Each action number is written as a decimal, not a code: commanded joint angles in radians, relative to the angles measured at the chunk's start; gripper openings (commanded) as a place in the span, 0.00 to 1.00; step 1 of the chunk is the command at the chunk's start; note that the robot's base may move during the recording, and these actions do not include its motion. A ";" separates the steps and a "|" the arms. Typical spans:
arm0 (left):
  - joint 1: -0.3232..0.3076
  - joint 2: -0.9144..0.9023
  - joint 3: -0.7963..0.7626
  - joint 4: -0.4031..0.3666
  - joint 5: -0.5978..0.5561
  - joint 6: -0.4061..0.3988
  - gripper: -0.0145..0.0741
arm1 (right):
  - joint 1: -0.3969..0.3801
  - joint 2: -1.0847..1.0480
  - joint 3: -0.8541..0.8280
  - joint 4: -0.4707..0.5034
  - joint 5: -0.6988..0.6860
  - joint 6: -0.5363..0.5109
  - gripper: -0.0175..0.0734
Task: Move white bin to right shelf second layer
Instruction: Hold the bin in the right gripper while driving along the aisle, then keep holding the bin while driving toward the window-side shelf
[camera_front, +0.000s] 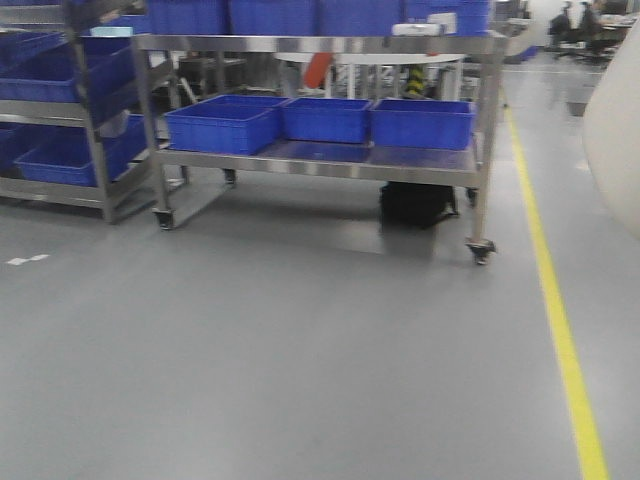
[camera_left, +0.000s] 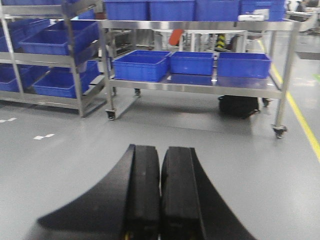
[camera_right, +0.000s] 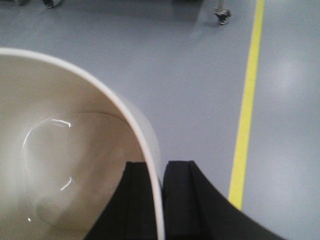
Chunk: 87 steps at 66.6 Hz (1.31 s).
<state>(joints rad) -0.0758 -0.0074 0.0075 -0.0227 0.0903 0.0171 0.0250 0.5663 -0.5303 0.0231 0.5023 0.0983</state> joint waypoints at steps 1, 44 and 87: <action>-0.004 -0.016 0.037 -0.006 -0.081 -0.005 0.26 | 0.002 -0.002 -0.030 0.002 -0.101 0.002 0.27; -0.004 -0.016 0.037 -0.006 -0.081 -0.005 0.26 | 0.002 -0.002 -0.030 0.002 -0.101 0.002 0.27; -0.004 -0.016 0.037 -0.006 -0.081 -0.005 0.26 | 0.002 -0.002 -0.030 0.002 -0.101 0.002 0.27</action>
<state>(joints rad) -0.0758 -0.0074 0.0075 -0.0227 0.0903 0.0171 0.0250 0.5663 -0.5303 0.0231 0.5023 0.0983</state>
